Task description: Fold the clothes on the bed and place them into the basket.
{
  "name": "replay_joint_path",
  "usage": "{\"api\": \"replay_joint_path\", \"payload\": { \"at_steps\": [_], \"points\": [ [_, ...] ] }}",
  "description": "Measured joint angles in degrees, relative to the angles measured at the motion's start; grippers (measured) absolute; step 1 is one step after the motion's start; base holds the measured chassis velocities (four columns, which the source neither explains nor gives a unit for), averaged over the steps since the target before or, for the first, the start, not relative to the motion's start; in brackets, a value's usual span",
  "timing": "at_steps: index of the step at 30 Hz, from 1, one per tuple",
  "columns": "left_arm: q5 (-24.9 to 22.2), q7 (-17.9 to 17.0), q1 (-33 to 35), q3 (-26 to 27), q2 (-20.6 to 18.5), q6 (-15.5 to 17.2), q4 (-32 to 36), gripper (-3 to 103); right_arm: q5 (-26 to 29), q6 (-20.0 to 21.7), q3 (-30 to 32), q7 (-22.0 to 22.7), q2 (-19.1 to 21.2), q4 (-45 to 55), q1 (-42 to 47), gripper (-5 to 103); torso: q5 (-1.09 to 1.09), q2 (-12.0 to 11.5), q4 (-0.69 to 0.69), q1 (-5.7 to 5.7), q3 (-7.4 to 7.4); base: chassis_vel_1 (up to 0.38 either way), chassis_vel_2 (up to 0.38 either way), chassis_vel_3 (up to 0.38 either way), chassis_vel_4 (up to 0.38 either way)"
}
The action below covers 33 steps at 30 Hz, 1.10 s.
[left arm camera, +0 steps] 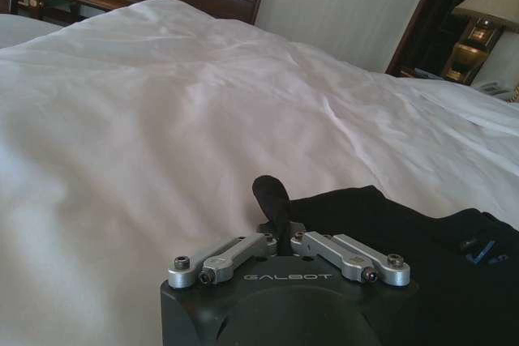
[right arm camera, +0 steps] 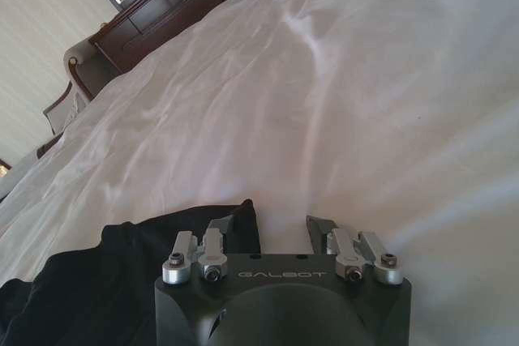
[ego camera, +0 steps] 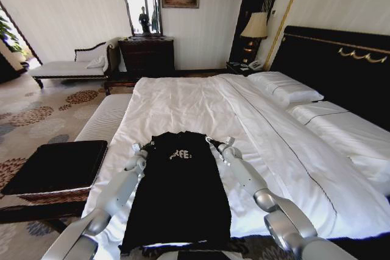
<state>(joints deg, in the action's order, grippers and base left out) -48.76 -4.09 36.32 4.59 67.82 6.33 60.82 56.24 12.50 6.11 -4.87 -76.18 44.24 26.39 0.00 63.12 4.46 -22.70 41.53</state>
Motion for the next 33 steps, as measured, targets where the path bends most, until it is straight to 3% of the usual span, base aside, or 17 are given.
{"api": "replay_joint_path", "payload": {
  "at_steps": [1, 3, 6, 9, 12, 14, 24, 33],
  "points": [
    [0.0, 0.0, -0.1, 0.0, 0.0, 0.0, -0.1, 2, 0.1, 0.0, 0.0, -0.2, 0.0, -0.1, -0.1, 46, 0.00, 0.0, 0.00, 0.00, 0.00, 0.000, 0.000, 0.000, 0.000],
    [-0.1, 0.1, -0.1, 0.0, 0.0, 0.0, -0.2, 2, 0.1, 0.0, 0.0, -0.3, 0.0, -0.1, -0.1, 46, 0.00, 0.0, 0.00, 0.00, 0.00, 0.000, 0.000, 0.000, 0.000],
    [-0.1, 0.2, -0.1, -0.1, 0.1, 0.0, -0.5, 2, 0.7, 0.4, -0.1, -0.5, -0.5, 0.0, -0.1, 29, 0.00, 0.0, 0.00, 0.00, 0.00, 0.000, 0.000, 0.000, 0.000],
    [-0.1, 0.3, -0.3, -0.1, 0.2, 0.0, -0.7, 2, 0.8, 0.6, -0.1, -0.5, -0.8, 0.3, 0.0, 24, 0.00, 0.0, -0.01, 0.00, 0.00, 0.000, 0.000, 0.000, 0.000],
    [-0.1, 0.3, -0.4, -0.2, 0.3, 0.0, -0.8, 2, 0.7, 0.6, -0.2, -0.5, -1.0, 0.8, 0.4, 8, 0.00, 0.0, 0.00, 0.00, 0.00, 0.000, 0.000, 0.000, 0.000],
    [0.0, 0.3, -0.4, -0.2, 0.4, 0.0, -0.9, 2, 0.7, 0.4, -0.1, -0.5, -1.1, 0.8, 0.5, 3, 0.00, 0.0, 0.00, 0.00, 0.00, 0.000, 0.000, 0.000, 0.000],
    [0.0, 0.4, -0.3, 0.1, 0.4, -0.2, -0.1, 2, 0.8, -0.6, -0.1, -0.4, -0.8, 2.6, 1.1, 1, 0.00, 0.0, 0.00, 0.00, 0.00, 0.000, 0.000, 0.000, 0.000],
    [-3.7, -1.0, -1.5, 1.1, -2.4, -0.3, 6.2, 2, 1.3, -1.1, 0.0, 5.1, 2.4, 17.8, 3.1, 1, 0.00, 0.0, 0.01, 0.01, -0.01, 0.000, 0.000, 0.000, 0.000]
  ]
}}
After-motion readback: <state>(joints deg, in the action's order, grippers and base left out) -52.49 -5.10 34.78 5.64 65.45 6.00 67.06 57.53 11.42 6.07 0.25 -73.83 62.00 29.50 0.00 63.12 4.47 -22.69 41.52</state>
